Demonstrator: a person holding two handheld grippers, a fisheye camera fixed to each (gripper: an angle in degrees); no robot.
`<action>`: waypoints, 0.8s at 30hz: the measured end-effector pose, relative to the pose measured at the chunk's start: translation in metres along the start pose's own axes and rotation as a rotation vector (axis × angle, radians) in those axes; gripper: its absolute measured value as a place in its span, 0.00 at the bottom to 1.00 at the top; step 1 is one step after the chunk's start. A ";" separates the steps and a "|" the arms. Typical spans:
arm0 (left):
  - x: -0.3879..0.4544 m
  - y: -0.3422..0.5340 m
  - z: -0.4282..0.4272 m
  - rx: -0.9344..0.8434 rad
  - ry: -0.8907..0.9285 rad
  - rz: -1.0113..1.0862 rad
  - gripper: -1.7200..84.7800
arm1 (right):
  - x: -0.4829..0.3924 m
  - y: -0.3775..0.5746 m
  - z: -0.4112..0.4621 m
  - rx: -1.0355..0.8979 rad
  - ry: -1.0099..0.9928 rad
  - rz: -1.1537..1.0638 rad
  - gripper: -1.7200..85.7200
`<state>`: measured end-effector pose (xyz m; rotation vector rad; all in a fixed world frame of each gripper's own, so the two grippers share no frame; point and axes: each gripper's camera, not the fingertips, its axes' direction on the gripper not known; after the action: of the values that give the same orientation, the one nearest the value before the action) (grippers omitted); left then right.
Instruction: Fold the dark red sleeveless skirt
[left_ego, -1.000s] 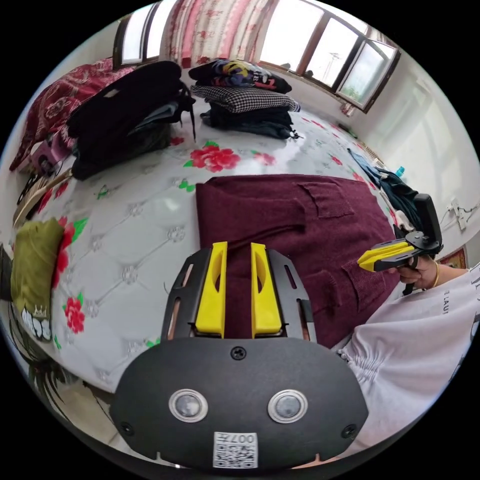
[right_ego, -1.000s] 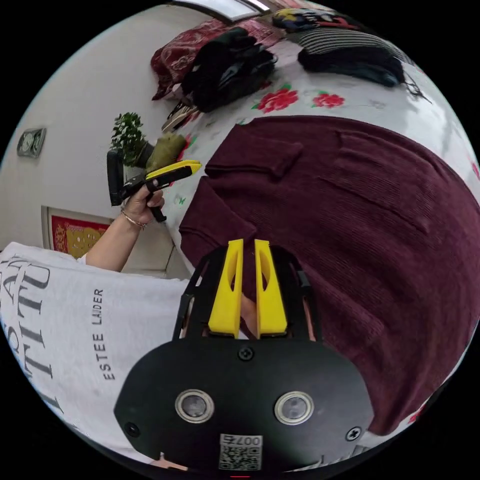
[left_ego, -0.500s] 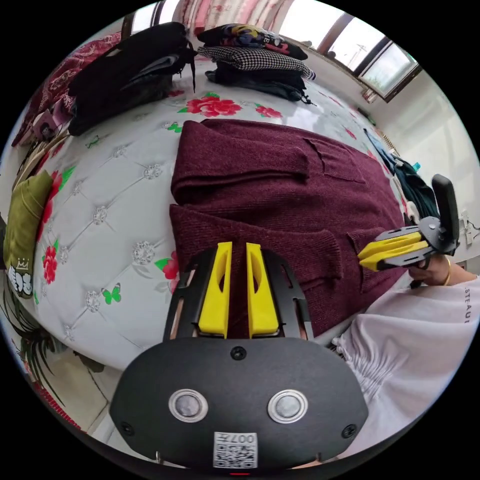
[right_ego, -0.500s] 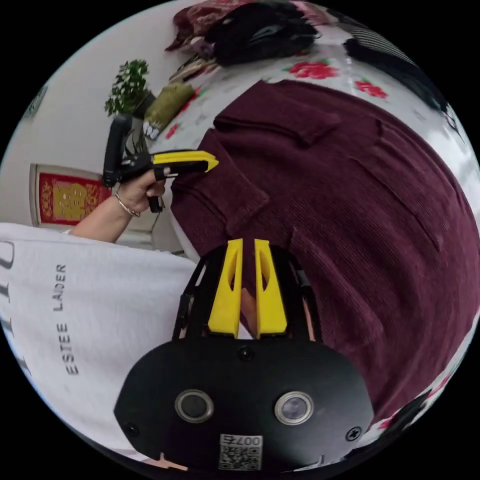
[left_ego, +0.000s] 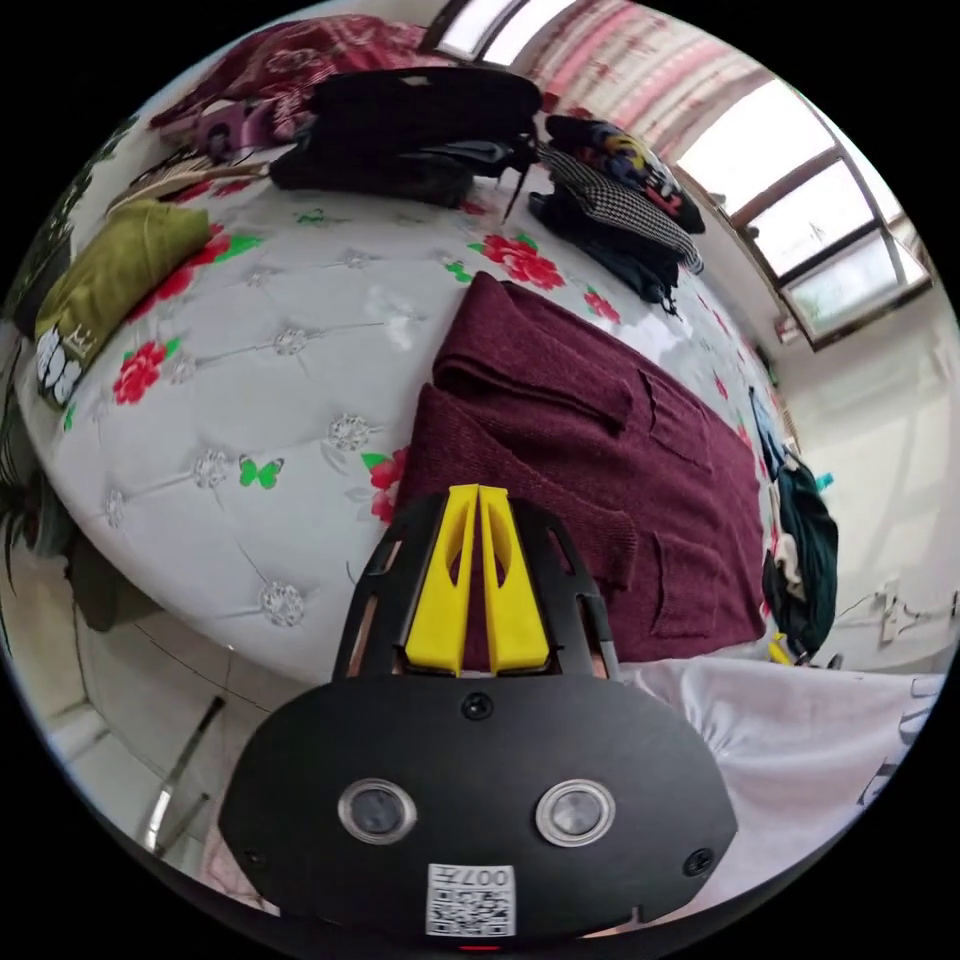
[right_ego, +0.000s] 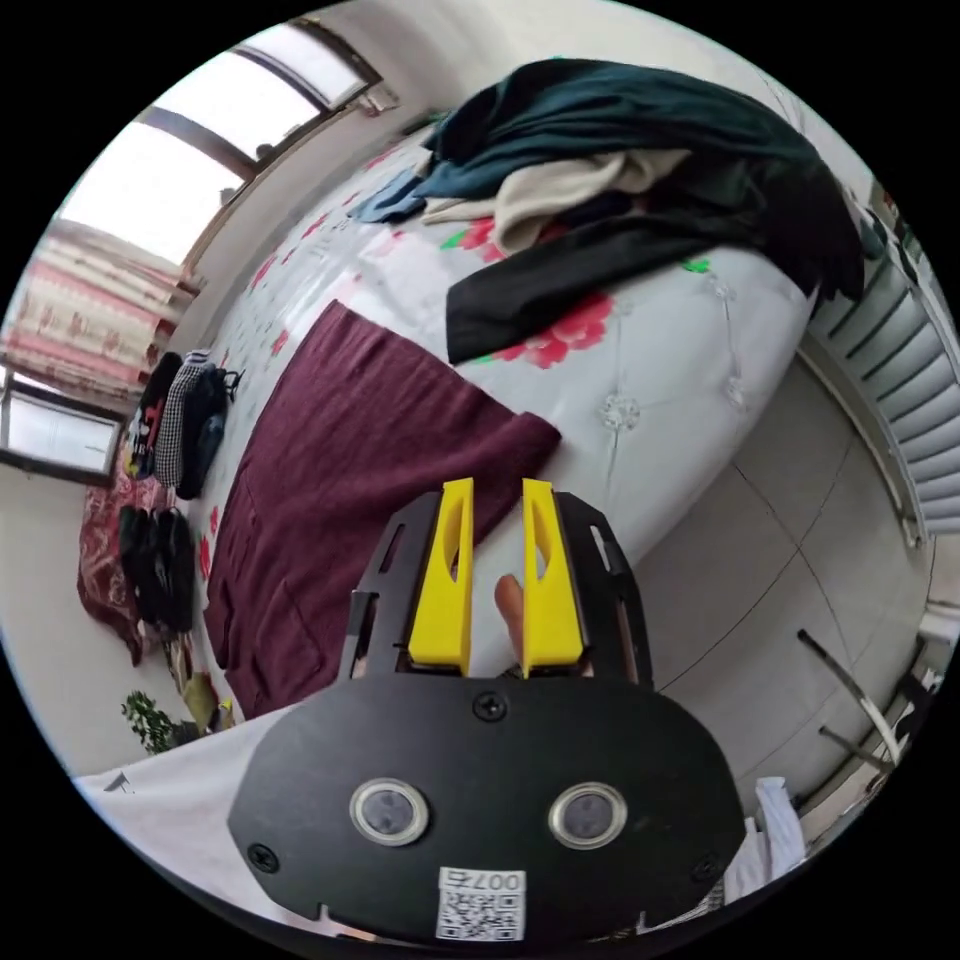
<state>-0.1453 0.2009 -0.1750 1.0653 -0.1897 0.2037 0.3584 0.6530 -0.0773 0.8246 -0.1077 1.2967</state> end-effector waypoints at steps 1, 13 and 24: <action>-0.008 0.000 -0.007 0.006 0.007 -0.022 0.01 | 0.015 -0.001 0.011 -0.026 -0.028 0.041 0.09; -0.078 0.010 -0.068 0.044 -0.003 -0.150 0.01 | -0.112 0.020 0.030 0.033 -0.144 -0.343 0.02; -0.124 0.015 -0.098 0.079 0.060 -0.211 0.01 | -0.408 0.391 0.122 -0.432 -0.256 -1.677 0.02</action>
<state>-0.2637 0.2856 -0.2397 1.1482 -0.0144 0.0530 -0.0653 0.2657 -0.0099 0.4147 0.1044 -0.4131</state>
